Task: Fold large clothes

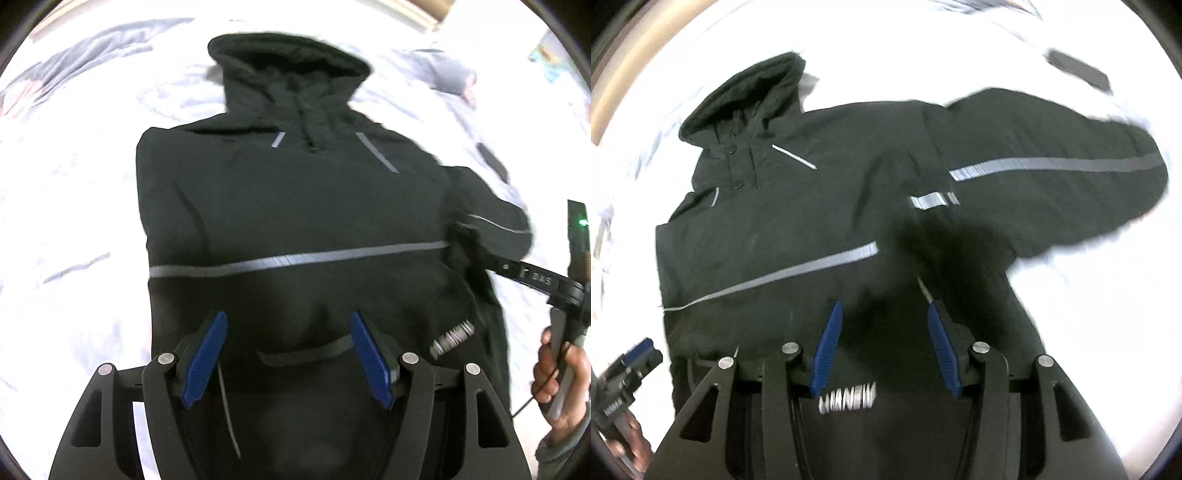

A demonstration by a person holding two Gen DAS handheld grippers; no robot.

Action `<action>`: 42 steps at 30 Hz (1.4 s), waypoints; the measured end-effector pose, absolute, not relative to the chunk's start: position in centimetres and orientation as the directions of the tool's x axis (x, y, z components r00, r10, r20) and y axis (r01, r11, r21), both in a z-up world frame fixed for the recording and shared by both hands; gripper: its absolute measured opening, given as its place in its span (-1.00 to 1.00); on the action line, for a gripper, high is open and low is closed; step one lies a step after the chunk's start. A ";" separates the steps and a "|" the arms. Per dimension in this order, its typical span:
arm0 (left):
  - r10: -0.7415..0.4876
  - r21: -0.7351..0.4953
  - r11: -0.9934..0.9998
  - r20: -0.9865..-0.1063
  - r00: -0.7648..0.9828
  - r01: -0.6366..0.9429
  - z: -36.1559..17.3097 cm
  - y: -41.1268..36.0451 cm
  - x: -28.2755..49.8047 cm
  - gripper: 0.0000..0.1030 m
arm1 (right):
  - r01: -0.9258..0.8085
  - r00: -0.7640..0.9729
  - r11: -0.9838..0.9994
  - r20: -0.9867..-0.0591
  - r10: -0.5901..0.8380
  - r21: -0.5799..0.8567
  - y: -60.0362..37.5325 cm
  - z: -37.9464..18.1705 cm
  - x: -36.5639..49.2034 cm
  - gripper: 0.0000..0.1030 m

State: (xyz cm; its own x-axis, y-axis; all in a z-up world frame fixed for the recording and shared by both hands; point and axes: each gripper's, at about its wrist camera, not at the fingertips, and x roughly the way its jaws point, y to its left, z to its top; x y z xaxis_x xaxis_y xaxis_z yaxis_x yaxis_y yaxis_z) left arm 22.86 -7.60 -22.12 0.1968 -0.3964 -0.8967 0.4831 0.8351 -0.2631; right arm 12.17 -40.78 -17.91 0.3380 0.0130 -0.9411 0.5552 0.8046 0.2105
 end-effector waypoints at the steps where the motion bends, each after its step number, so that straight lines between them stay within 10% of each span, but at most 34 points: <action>1: -0.408 -0.270 0.829 -0.891 0.199 0.490 -21.4 -7.1 21.6 0.38 | 0.566 0.339 0.793 -0.940 0.027 0.227 -40.6 -17.6 10.8 0.02; 17: -0.474 -0.282 0.809 -0.831 0.290 0.517 -15.7 -9.1 9.7 0.38 | 0.561 0.379 0.783 -0.924 0.043 0.267 -44.8 -13.9 -1.0 0.02; 42: -0.401 -0.239 0.836 -0.881 0.252 0.495 -17.5 -31.2 12.2 0.38 | 0.807 0.401 0.498 -0.914 -0.069 0.316 -78.9 -17.1 -7.0 0.31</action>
